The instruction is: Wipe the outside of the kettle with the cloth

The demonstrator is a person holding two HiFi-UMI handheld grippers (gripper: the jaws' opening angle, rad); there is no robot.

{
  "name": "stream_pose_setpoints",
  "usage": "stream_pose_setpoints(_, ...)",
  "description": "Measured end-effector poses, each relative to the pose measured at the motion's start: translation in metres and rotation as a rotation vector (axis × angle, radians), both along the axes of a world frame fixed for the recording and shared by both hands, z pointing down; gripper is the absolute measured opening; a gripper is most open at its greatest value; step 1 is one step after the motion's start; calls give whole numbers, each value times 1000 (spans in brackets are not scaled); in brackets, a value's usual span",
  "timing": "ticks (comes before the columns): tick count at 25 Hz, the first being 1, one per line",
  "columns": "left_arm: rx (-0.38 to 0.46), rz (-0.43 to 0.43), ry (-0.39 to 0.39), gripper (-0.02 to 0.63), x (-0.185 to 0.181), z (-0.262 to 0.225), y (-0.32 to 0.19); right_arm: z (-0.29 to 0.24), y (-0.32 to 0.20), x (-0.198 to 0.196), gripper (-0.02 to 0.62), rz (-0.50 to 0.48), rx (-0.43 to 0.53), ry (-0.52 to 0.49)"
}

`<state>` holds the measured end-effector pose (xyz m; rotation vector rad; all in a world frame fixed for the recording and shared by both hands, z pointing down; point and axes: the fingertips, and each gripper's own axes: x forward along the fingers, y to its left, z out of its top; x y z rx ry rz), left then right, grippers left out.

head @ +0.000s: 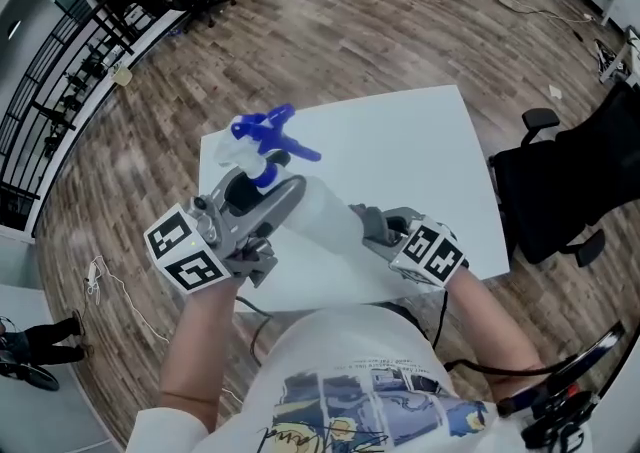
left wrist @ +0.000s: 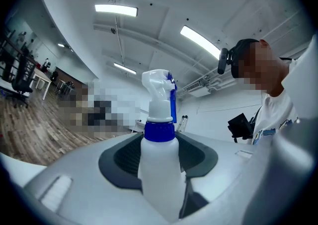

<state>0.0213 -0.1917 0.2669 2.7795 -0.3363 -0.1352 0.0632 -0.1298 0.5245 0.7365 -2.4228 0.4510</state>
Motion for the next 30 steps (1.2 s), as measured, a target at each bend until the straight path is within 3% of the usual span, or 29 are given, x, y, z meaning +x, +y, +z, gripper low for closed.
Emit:
stream_pose_setpoints(12, 21, -67, -51, 199, -8, 32, -25, 9, 47, -21, 129, -32, -45, 30)
stream_pose_setpoints(18, 26, -126, -95, 199, -23, 65, -52, 7, 60, -20, 129, 43, -64, 26)
stream_pose_setpoints(26, 91, -277, -181, 201, 25, 144, -86, 23, 73, 56, 129, 134, -92, 50)
stream_pose_setpoints(30, 94, -354, -224, 201, 31, 180, -101, 22, 74, 73, 129, 165, -80, 61)
